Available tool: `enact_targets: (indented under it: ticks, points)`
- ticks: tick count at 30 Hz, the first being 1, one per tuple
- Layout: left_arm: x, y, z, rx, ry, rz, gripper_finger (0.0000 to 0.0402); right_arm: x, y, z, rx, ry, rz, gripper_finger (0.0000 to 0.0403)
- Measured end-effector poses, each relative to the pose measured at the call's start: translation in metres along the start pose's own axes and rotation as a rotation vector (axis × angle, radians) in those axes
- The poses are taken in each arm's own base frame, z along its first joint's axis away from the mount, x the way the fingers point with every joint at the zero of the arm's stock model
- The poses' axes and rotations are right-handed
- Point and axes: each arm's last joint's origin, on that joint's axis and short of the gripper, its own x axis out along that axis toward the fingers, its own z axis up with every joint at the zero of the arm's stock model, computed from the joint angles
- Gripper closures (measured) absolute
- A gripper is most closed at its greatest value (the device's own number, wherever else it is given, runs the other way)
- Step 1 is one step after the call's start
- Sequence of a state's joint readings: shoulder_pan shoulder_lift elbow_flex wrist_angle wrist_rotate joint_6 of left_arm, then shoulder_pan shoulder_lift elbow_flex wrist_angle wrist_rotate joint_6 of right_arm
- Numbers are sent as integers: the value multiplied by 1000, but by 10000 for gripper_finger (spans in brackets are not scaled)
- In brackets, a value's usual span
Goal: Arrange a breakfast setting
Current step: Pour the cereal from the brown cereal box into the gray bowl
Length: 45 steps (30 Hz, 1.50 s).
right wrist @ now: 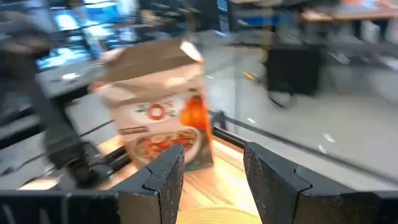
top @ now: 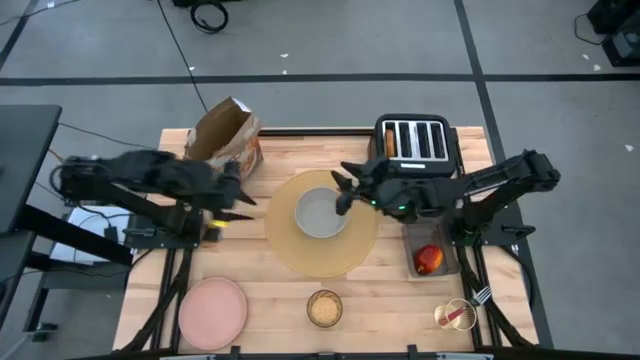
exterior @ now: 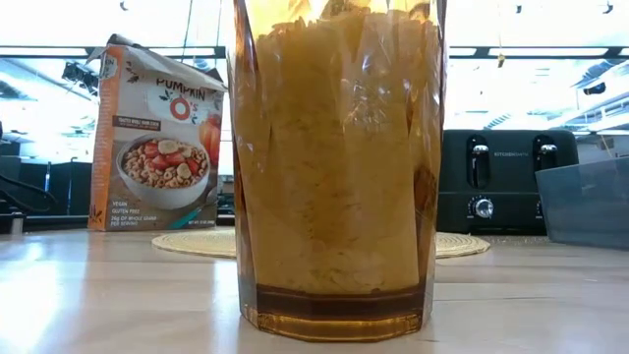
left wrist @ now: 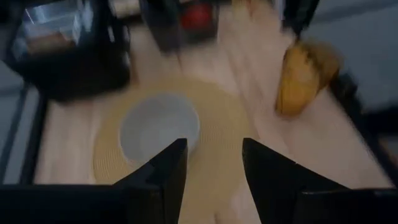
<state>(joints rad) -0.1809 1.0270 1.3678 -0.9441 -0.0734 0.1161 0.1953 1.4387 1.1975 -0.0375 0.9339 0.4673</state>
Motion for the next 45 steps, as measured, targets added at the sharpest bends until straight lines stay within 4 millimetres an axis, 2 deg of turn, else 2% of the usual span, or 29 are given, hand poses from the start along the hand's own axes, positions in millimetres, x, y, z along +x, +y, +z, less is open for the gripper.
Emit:
enact_targets:
  ticks: [6, 11, 16, 21, 26, 39, 45]
  points:
    - [-38, 1, -4, -134, -148, 3, 239, 23, 20, 11, 359, -41, -67, 229]
    - [-60, 0, -14, -207, -180, -21, 239, 38, 35, 10, 448, -85, -119, 229]
    - [-74, 1, -21, -191, -210, -16, 239, 52, 48, 0, 559, -119, -109, 229]
    - [-77, 1, -22, -187, -218, -16, 239, 64, 60, -14, 671, -153, -67, 229]
    - [-78, 1, -23, -202, -219, -18, 239, 67, 69, -15, 733, -220, -23, 229]
    - [-77, 1, -22, -203, -224, -18, 239, 73, 62, -6, 637, -272, -87, 229]
    - [-77, 1, -22, -205, -224, -18, 239, 79, 61, -3, 676, -213, 49, 229]
